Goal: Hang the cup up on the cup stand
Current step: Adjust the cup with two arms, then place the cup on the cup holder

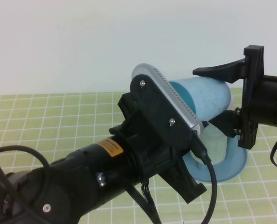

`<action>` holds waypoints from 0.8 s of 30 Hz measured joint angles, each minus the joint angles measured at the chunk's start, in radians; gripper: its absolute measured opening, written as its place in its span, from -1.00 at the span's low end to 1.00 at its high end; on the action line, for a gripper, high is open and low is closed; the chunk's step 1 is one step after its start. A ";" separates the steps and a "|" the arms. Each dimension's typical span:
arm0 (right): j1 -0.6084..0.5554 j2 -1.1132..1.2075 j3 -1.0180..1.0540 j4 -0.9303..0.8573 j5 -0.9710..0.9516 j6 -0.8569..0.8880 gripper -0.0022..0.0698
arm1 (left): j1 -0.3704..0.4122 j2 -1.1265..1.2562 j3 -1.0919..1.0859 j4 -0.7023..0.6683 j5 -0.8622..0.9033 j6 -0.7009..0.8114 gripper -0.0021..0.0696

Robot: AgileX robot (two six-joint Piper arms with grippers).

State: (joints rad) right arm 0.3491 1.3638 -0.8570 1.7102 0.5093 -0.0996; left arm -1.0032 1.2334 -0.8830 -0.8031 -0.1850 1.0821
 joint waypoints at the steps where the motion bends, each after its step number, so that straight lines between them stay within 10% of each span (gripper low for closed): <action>1: 0.000 0.000 0.000 0.000 0.000 -0.005 0.52 | 0.000 0.000 0.000 -0.015 0.001 0.000 -0.94; 12: 0.000 -0.010 0.000 0.000 -0.015 -0.117 0.51 | 0.000 -0.049 0.000 -0.093 0.029 0.020 0.14; 24: 0.000 -0.139 0.000 0.006 -0.314 -0.650 0.51 | 0.002 -0.142 0.000 -0.043 0.421 0.027 -0.68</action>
State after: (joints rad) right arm 0.3491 1.2252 -0.8570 1.7158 0.1952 -0.7500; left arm -1.0014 1.0918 -0.8830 -0.8456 0.2365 1.1093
